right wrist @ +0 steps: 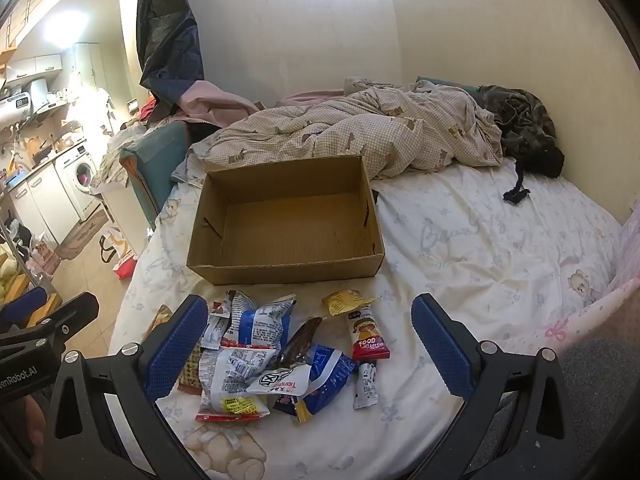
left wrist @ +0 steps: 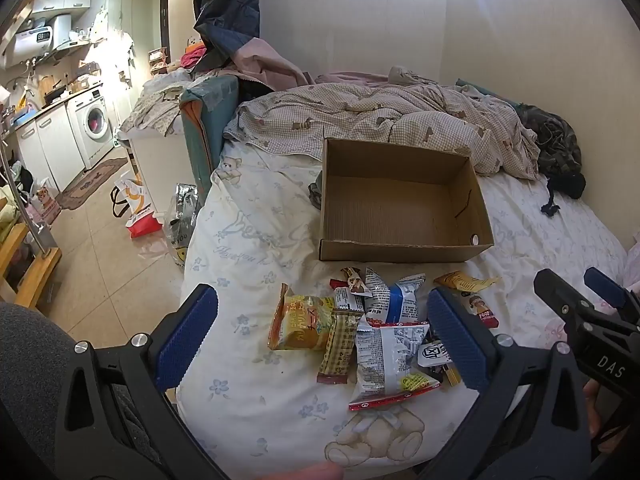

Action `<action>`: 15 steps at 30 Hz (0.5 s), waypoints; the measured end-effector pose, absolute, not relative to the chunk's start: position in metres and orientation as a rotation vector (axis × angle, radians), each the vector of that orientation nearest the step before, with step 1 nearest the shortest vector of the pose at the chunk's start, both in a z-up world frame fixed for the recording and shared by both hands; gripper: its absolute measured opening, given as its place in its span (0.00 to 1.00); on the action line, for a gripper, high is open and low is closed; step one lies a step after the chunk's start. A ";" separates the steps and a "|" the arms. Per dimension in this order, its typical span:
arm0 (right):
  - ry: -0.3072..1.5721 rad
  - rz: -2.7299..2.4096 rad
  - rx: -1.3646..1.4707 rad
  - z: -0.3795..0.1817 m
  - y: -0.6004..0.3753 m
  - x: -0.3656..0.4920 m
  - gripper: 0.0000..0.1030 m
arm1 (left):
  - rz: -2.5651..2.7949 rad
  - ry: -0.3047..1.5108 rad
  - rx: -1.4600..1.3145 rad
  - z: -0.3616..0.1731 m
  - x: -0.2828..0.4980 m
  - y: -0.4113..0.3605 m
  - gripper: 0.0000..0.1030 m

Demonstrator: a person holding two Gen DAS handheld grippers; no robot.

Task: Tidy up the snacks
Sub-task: 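Move both grippers toward the snack pile in front of the box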

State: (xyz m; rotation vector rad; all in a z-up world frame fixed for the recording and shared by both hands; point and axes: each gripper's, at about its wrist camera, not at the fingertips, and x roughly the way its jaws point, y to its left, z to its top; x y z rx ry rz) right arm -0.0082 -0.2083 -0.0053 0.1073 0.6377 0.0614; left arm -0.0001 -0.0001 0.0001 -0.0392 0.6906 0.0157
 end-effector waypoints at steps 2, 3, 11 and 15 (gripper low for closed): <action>0.638 0.061 0.107 -0.005 -0.208 -0.008 1.00 | 0.015 0.691 -0.040 0.000 0.000 0.000 1.00; 0.637 0.061 0.107 -0.005 -0.208 -0.008 1.00 | 0.015 0.691 -0.040 0.000 0.000 0.000 1.00; 0.638 0.062 0.107 -0.004 -0.205 -0.008 1.00 | 0.014 0.690 -0.040 0.000 0.000 0.000 1.00; 0.642 0.068 0.104 -0.006 -0.209 -0.008 1.00 | 0.014 0.690 -0.039 0.000 0.000 0.000 1.00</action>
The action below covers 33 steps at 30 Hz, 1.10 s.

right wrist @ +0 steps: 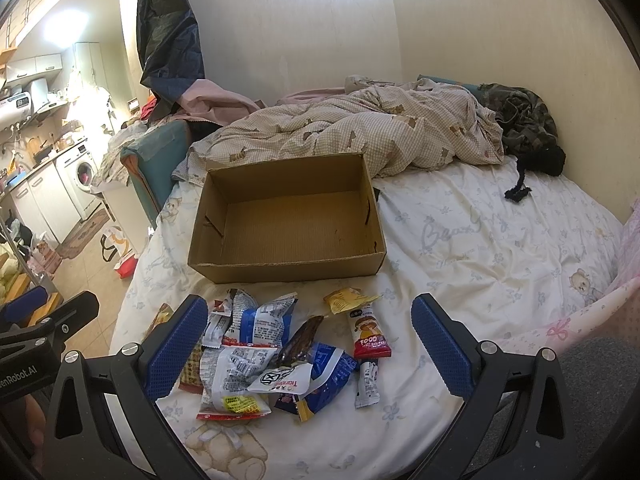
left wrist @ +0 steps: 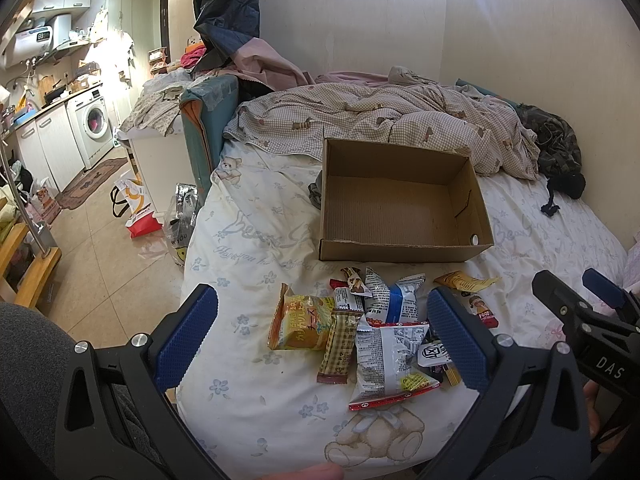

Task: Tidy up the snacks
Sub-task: 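Move both grippers toward the snack pile in front of the box, then grasp the yellow chip bag with left gripper while right grasps rice cake bar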

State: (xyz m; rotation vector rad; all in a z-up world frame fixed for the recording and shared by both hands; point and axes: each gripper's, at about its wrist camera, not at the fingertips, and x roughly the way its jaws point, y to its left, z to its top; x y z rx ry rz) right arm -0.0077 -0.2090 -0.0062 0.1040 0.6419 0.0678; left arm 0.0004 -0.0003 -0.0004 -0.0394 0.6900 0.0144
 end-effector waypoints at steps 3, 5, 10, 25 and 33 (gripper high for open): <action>0.642 0.067 0.105 -0.005 -0.208 -0.008 1.00 | 0.016 0.694 -0.040 -0.001 0.001 0.000 1.00; 0.642 0.068 0.104 -0.005 -0.208 -0.007 1.00 | 0.016 0.698 -0.044 0.000 0.000 0.000 1.00; 0.660 0.088 0.215 -0.004 -0.232 0.002 1.00 | 0.037 0.709 -0.040 -0.001 0.005 0.001 1.00; 1.379 0.020 0.377 -0.129 -0.287 0.122 0.73 | 0.126 0.860 -0.126 -0.027 0.025 0.032 1.00; 1.465 0.027 0.155 -0.169 -0.250 0.163 0.59 | 0.132 0.893 -0.133 -0.031 0.031 0.036 1.00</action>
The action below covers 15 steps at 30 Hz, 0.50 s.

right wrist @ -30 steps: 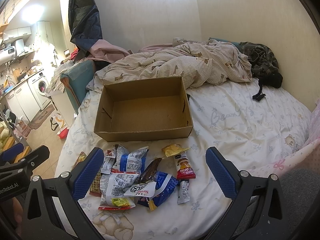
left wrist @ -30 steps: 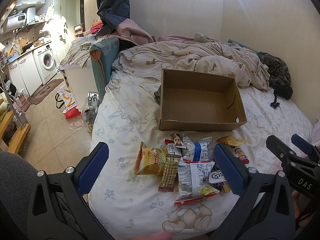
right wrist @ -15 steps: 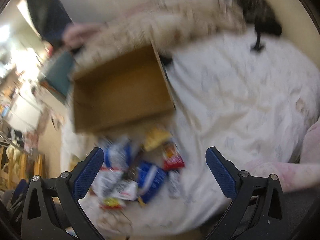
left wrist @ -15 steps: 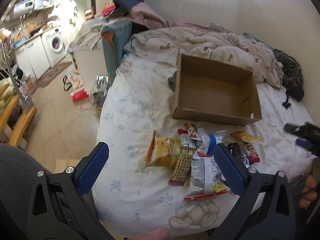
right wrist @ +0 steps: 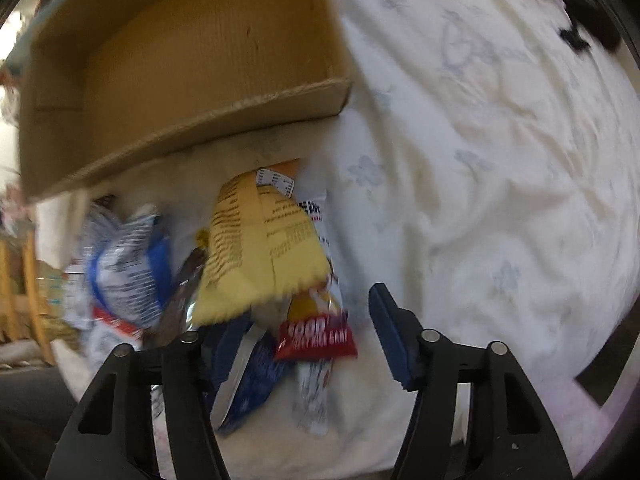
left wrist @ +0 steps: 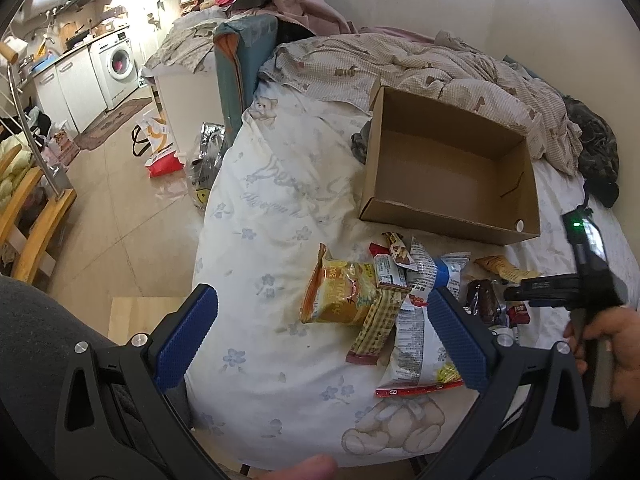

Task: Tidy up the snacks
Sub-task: 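Grasp the yellow chip bag with left gripper while right grasps rice cake bar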

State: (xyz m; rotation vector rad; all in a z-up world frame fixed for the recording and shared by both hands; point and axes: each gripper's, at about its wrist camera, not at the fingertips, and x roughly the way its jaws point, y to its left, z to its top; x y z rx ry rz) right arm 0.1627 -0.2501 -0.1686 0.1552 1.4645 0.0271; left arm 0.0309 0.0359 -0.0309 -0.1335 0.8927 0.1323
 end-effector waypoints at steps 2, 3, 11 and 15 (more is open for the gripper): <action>1.488 0.029 0.157 -0.179 -0.246 0.166 0.58 | 0.129 0.909 -0.129 -0.033 0.033 0.036 1.00; 1.489 0.024 0.154 -0.181 -0.245 0.166 0.58 | 0.125 0.917 -0.124 -0.035 0.034 0.036 1.00; 1.467 0.058 0.128 -0.170 -0.240 0.147 0.32 | 0.095 1.059 -0.119 -0.045 0.067 0.046 1.00; 1.435 0.090 0.205 -0.137 -0.245 0.116 0.32 | 0.082 1.201 -0.149 -0.066 0.100 0.059 1.00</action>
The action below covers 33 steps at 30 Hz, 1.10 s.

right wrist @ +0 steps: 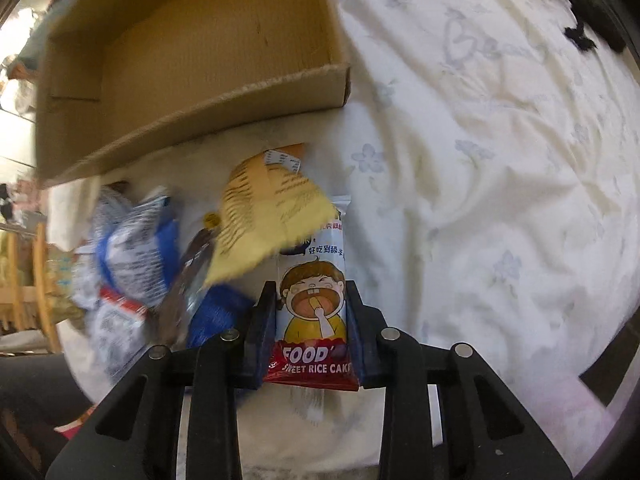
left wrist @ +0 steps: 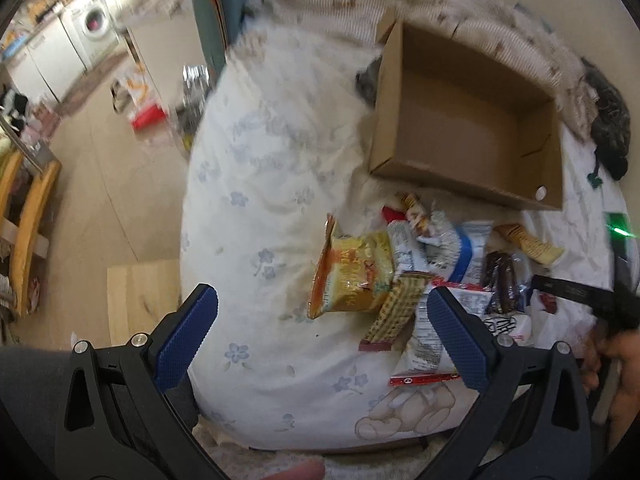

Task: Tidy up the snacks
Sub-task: 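Grasp the yellow chip bag with left gripper while right grasps rice cake bar, then carry the yellow chip bag and rice cake bar over the box with both grippers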

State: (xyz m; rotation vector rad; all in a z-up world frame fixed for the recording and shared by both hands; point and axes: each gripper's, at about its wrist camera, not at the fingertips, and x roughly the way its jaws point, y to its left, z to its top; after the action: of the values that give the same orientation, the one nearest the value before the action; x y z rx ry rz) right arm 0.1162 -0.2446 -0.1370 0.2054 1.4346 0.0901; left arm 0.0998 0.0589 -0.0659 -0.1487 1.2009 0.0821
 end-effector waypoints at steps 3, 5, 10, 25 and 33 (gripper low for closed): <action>1.389 0.127 0.271 -0.113 -0.250 0.095 0.32 | 0.125 1.278 -0.197 -0.088 0.121 0.073 1.00; 1.354 0.175 0.343 -0.096 -0.255 0.075 0.32 | 0.141 1.318 -0.260 -0.103 0.128 0.080 1.00; 1.253 0.303 0.461 -0.065 -0.262 0.050 0.32 | 0.122 1.394 -0.304 -0.135 0.140 0.072 0.93; 1.177 0.328 0.477 -0.060 -0.257 0.061 0.32 | 0.040 1.444 -0.437 -0.175 0.150 0.060 0.43; 1.151 0.330 0.477 -0.059 -0.257 0.061 0.32 | 0.072 1.367 -0.387 -0.138 0.131 0.069 0.35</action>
State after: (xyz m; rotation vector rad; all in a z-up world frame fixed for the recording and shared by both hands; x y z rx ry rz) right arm 0.0608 -0.2567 -0.0589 0.4772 1.1510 0.3299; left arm 0.1312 0.0690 -0.1376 -0.3865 1.3674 0.0716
